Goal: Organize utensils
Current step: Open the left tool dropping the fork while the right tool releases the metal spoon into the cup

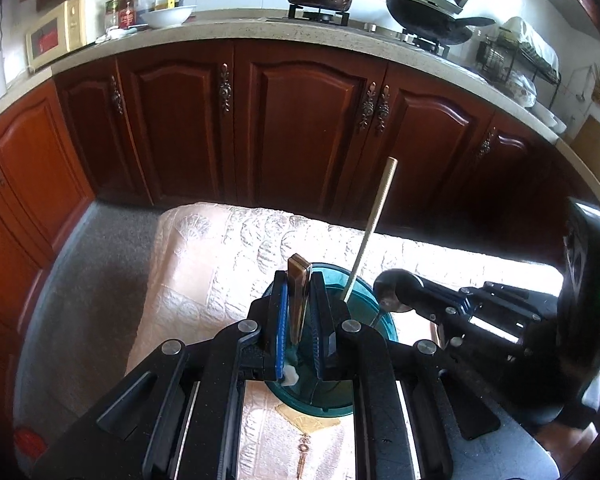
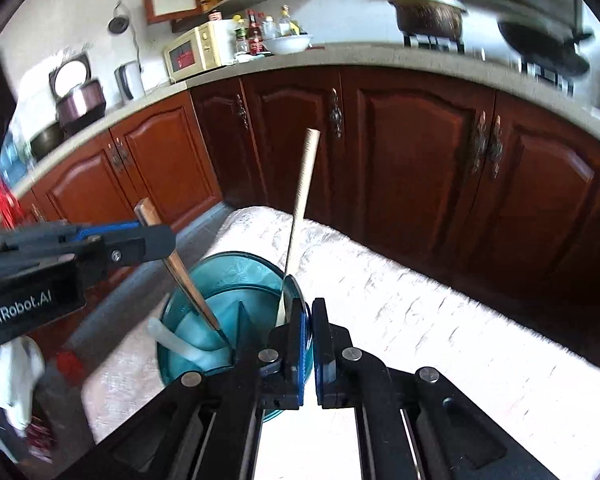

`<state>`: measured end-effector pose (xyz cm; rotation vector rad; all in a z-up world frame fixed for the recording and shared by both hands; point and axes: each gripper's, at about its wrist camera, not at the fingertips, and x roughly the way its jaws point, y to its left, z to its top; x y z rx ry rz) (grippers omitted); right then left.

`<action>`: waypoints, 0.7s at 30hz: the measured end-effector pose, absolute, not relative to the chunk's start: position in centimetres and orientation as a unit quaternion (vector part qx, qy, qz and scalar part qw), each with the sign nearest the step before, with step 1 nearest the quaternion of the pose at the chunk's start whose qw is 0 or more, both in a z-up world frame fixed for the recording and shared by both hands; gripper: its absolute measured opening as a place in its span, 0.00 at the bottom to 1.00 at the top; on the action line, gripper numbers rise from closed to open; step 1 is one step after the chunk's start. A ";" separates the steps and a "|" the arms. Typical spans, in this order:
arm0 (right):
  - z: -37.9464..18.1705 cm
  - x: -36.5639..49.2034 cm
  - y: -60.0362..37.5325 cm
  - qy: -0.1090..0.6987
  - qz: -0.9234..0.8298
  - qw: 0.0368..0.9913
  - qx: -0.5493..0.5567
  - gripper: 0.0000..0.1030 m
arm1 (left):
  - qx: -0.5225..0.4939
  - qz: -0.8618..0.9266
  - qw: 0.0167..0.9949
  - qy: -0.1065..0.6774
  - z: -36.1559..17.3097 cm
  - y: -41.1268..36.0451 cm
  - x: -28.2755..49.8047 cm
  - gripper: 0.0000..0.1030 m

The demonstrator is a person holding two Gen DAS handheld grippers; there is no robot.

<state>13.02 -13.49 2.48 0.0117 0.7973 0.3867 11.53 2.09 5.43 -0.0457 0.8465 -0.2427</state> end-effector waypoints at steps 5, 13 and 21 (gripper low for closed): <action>1.9 13.6 -15.8 0.415 0.196 0.885 0.081 0.06 | -0.035 -0.119 0.905 0.406 6.2 2.6 10.8 0.23; 2.3 11.8 -16.7 0.408 0.192 0.888 0.090 0.26 | -0.046 -0.120 0.907 0.402 7.0 3.0 9.2 0.43; 3.8 9.3 -16.9 0.393 0.194 0.896 0.077 0.29 | -0.031 -0.102 0.915 0.388 7.3 2.7 6.8 0.46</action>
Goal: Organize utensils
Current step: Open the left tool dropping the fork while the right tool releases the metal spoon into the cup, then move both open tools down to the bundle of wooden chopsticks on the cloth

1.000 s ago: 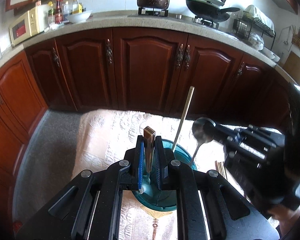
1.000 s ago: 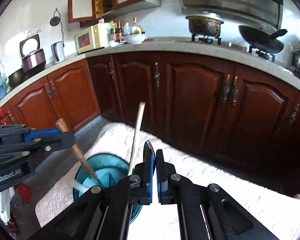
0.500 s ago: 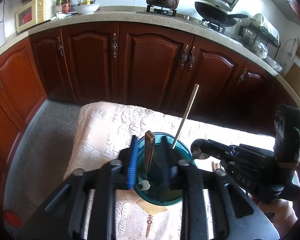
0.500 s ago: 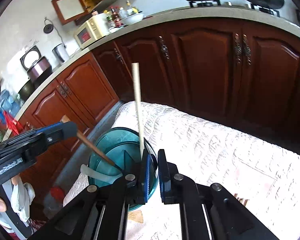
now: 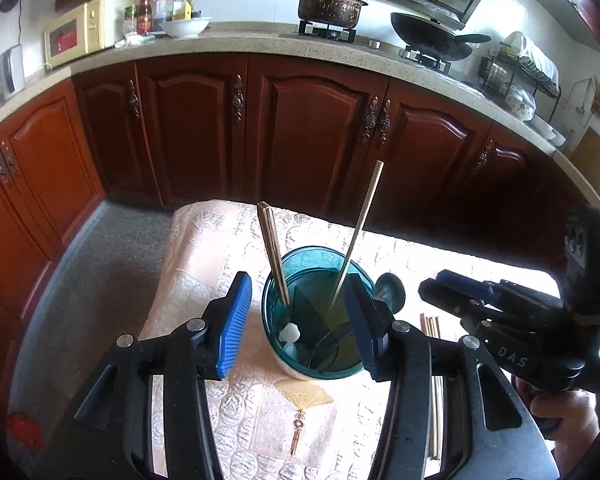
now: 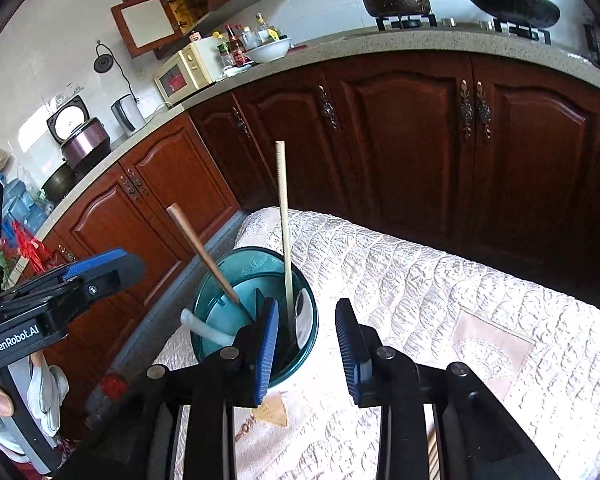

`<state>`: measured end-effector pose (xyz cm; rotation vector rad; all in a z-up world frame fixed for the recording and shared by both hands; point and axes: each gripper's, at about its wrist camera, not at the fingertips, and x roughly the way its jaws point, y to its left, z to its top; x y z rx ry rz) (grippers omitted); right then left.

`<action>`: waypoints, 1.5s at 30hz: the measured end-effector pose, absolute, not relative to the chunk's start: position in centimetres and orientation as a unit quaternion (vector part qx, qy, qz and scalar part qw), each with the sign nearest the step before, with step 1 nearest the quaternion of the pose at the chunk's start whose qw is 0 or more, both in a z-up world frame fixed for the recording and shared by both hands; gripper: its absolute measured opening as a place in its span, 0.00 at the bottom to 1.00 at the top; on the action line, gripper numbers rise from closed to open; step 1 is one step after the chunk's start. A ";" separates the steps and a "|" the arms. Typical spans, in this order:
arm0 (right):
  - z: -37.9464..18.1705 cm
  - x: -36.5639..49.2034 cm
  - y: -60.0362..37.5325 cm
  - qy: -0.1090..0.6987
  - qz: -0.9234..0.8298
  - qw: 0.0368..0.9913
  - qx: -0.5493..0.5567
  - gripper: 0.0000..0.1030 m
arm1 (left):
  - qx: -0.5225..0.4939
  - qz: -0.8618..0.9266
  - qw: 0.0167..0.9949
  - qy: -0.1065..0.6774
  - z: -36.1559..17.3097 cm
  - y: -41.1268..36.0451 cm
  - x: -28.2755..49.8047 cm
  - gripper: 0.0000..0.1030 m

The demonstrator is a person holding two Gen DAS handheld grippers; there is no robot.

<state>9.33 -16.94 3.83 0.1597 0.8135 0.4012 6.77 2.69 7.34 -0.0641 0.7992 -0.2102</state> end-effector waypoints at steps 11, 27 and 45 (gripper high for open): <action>4.6 5.1 -18.6 0.369 0.137 0.916 0.077 0.41 | -0.012 -0.097 0.923 0.373 7.1 0.5 3.2 0.47; 3.4 -0.7 -23.8 0.378 0.059 0.920 0.078 0.44 | 0.013 -0.123 0.918 0.377 5.5 -4.6 0.1 0.47; 0.2 -4.5 -30.6 0.405 -0.011 0.908 0.108 0.44 | 0.035 -0.163 0.902 0.399 2.7 -10.4 -0.8 0.47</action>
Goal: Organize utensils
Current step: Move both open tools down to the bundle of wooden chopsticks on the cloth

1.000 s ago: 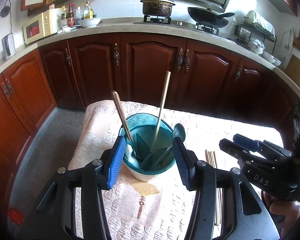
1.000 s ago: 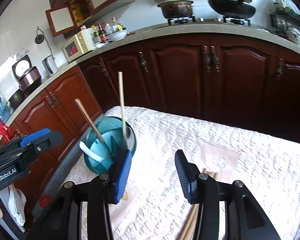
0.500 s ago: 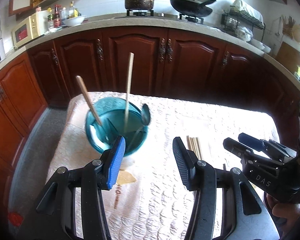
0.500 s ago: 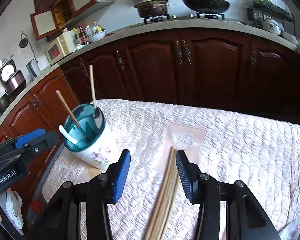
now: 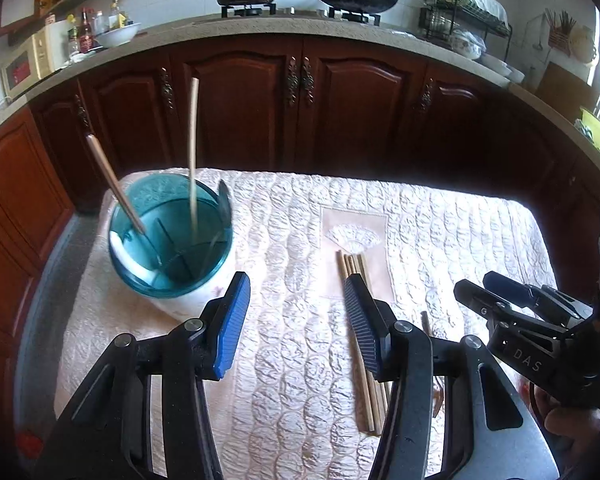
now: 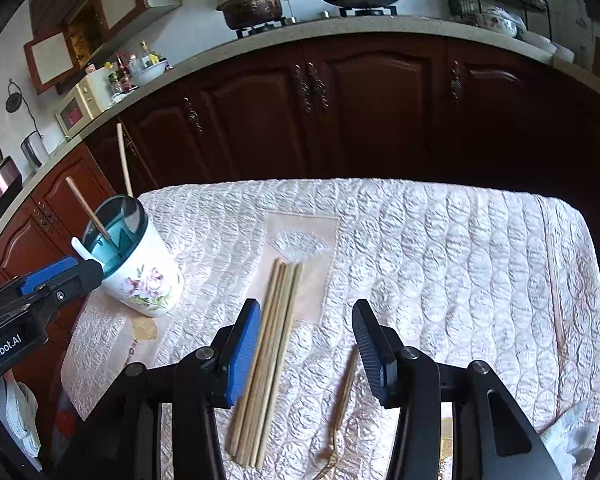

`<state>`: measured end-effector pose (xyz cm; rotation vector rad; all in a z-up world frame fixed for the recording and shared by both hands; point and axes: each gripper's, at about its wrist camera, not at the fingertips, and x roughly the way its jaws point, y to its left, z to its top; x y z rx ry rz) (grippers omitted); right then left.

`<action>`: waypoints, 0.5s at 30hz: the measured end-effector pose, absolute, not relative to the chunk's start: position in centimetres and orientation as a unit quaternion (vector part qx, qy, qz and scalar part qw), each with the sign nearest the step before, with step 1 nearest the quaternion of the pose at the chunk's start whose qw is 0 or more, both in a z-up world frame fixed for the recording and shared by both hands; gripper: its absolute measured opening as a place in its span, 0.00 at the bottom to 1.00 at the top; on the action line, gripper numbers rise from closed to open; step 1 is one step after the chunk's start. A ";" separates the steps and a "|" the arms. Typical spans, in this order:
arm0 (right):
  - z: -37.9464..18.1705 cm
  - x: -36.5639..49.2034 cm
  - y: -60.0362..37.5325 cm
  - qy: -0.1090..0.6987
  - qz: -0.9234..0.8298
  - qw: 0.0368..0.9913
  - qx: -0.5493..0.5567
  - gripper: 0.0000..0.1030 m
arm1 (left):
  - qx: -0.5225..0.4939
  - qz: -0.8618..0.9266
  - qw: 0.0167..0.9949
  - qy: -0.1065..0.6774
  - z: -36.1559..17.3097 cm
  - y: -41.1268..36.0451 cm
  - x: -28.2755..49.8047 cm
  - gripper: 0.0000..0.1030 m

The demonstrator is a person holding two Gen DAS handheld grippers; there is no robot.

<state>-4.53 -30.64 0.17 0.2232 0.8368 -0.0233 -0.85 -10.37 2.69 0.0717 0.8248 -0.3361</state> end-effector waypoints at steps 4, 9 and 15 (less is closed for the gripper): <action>-1.5 -4.4 -31.2 0.423 -0.012 0.899 0.115 0.44 | 0.038 -0.164 0.897 0.408 1.7 -10.8 -0.7 0.47; -4.9 -2.7 -31.3 0.465 -0.006 0.875 0.136 0.44 | 0.041 -0.155 0.889 0.430 -0.2 -10.4 0.0 0.47; -9.2 0.1 -28.8 0.513 0.018 0.848 0.129 0.44 | 0.044 -0.149 0.876 0.457 -2.6 -10.2 0.6 0.47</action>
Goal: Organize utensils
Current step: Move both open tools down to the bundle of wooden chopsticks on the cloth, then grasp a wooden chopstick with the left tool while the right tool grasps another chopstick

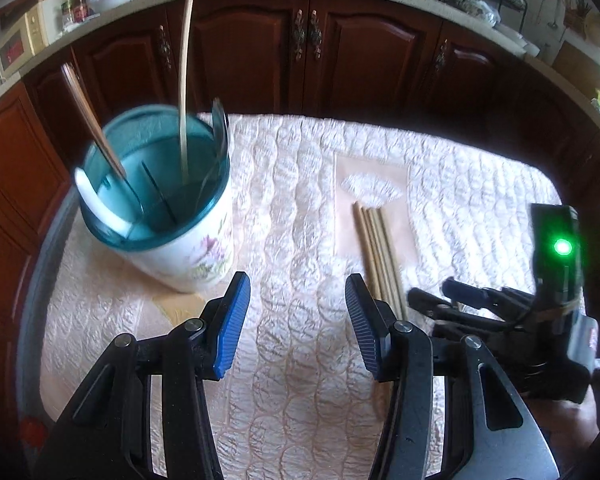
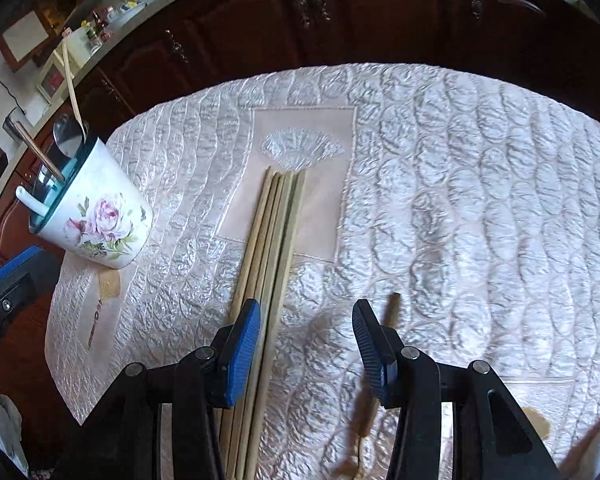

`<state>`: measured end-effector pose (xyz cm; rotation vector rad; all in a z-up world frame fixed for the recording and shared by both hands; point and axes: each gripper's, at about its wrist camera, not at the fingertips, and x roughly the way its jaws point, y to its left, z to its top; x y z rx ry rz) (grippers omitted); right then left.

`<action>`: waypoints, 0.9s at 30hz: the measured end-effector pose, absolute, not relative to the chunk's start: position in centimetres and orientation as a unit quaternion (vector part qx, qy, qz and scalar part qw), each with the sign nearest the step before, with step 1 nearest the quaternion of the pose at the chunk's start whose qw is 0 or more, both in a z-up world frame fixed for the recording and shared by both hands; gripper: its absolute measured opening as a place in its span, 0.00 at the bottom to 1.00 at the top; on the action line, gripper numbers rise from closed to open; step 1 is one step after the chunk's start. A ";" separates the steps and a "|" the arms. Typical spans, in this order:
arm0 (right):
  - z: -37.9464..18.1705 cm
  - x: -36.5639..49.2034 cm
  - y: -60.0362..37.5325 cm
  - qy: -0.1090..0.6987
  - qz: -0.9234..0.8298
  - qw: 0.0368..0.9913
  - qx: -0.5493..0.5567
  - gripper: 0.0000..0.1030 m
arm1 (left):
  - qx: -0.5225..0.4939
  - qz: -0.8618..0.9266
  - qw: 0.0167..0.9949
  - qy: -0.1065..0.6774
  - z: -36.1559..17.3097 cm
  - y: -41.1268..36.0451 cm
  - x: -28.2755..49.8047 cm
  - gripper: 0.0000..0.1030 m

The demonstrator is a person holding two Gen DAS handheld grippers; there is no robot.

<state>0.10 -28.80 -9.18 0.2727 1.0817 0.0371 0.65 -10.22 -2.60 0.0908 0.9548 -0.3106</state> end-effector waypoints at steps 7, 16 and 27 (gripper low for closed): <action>-11.0 1.2 -26.5 0.529 0.052 0.843 0.082 0.51 | 0.043 -0.146 0.868 0.473 -3.9 -10.2 1.4 0.47; -10.3 -1.8 -32.9 0.521 -0.024 0.846 0.108 0.51 | 0.040 -0.189 0.847 0.495 -6.1 -12.8 2.5 0.47; -8.3 -2.4 -36.5 0.506 -0.020 0.843 0.181 0.51 | 0.044 -0.227 0.801 0.553 -11.3 -16.9 4.3 0.38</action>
